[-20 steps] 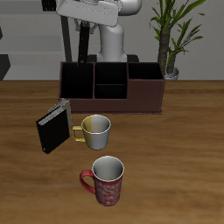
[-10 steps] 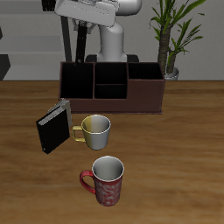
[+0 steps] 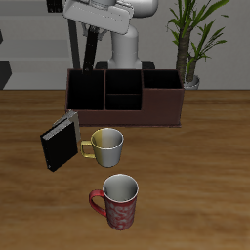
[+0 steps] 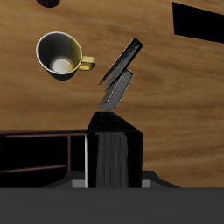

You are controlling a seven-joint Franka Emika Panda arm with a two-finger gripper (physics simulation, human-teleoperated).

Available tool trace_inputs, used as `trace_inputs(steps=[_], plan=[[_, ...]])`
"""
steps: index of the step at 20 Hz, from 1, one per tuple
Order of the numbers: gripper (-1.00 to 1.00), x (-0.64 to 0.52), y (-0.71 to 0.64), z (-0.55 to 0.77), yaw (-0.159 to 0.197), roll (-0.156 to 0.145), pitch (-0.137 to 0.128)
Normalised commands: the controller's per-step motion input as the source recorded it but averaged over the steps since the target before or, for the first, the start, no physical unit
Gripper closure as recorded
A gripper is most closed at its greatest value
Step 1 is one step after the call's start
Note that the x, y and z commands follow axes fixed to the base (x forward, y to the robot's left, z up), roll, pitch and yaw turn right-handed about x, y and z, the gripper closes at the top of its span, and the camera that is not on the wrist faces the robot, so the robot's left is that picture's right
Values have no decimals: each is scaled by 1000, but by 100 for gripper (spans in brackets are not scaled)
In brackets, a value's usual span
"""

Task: Place the left black book into the back desk caddy's left compartment

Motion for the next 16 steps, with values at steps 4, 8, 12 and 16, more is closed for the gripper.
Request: trace_inputs(steps=[4,8,12,16], plan=[[100,-229,10,-106,4,-10,6],[100,-115,-52,-137,-5,-50,38],[100,-24,-12,-151,9,-34,37],[100,-47,31,-138,8,3,20]])
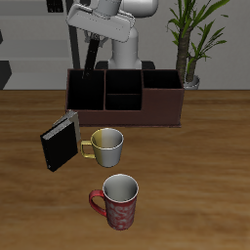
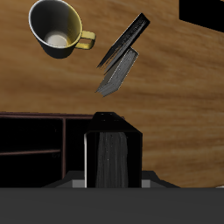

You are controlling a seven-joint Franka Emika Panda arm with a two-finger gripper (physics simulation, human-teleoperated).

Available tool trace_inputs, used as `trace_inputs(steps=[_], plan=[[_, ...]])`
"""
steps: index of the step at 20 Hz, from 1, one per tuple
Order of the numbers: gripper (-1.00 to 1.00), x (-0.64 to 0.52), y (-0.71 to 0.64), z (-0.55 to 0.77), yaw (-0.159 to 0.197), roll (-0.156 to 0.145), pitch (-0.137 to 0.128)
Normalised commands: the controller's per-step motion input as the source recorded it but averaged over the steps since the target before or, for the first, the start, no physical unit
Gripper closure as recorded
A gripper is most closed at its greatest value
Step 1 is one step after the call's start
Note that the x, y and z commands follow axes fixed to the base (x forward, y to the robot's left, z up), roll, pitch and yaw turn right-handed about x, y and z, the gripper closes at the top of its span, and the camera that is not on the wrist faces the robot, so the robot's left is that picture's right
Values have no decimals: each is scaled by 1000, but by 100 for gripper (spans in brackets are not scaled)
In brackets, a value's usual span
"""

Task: Place the left black book into the back desk caddy's left compartment

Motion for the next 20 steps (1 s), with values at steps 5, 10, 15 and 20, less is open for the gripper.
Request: trace_inputs(steps=[5,10,15,20], plan=[[100,-119,154,-118,1,6,8],[100,-98,104,-40,4,10,-14],[100,-85,-80,-49,-58,-11,-6],[100,53,-48,-66,-20,9,10]])
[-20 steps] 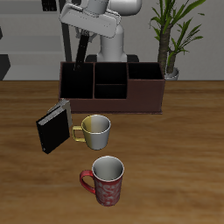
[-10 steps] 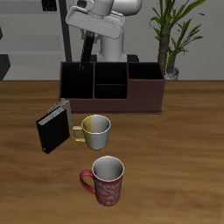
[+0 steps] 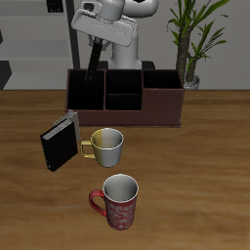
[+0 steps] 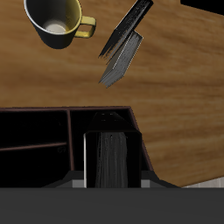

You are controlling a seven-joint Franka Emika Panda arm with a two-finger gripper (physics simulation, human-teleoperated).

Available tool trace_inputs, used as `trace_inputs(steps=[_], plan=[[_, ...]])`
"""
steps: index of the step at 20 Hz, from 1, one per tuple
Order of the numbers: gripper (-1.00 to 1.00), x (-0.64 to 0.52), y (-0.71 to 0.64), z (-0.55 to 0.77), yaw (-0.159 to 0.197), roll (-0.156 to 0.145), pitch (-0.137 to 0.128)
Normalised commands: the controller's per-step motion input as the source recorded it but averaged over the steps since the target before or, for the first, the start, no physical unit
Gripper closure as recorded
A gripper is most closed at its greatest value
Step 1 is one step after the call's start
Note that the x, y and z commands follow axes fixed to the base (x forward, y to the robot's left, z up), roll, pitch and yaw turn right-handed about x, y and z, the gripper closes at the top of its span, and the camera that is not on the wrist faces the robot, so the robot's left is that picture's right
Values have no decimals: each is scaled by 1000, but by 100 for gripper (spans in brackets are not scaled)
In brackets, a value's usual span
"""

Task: Place the left black book into the back desk caddy's left compartment

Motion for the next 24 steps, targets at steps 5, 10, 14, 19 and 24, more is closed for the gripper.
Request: trace_inputs(steps=[5,10,14,19,24], plan=[[100,27,37,-139,-24,22,10],[100,-16,115,-90,-12,34,17],[100,-26,42,-49,-5,7,-11],[100,-68,-68,-88,-22,-6,-17],[100,44,-106,-112,-27,-16,7]])
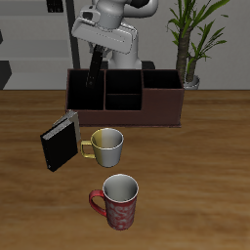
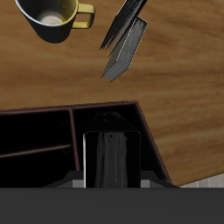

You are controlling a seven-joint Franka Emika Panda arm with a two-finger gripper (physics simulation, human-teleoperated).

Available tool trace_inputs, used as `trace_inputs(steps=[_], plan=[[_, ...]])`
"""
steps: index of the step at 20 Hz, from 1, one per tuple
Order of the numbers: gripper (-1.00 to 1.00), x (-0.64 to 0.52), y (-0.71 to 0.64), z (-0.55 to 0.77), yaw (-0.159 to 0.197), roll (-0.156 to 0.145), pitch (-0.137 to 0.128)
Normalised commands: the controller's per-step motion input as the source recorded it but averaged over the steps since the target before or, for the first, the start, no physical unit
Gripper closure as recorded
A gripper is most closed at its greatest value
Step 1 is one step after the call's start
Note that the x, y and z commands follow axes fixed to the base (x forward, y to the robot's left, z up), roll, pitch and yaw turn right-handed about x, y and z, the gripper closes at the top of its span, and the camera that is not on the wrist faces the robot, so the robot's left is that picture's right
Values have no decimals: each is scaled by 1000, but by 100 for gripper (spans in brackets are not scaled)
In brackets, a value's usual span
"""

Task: Place the left black book into the back desk caddy's left compartment

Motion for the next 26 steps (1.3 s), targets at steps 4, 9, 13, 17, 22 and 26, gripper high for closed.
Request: trace_inputs(steps=[4,9,13,17,22,26], plan=[[100,44,-72,-173,-27,-8,28],[100,15,-25,-143,-30,-7,22],[100,-9,-23,-144,-25,3,22],[100,3,46,-102,-7,19,8],[100,-25,6,-146,-10,-6,2],[100,-41,-69,-193,-61,0,14]])
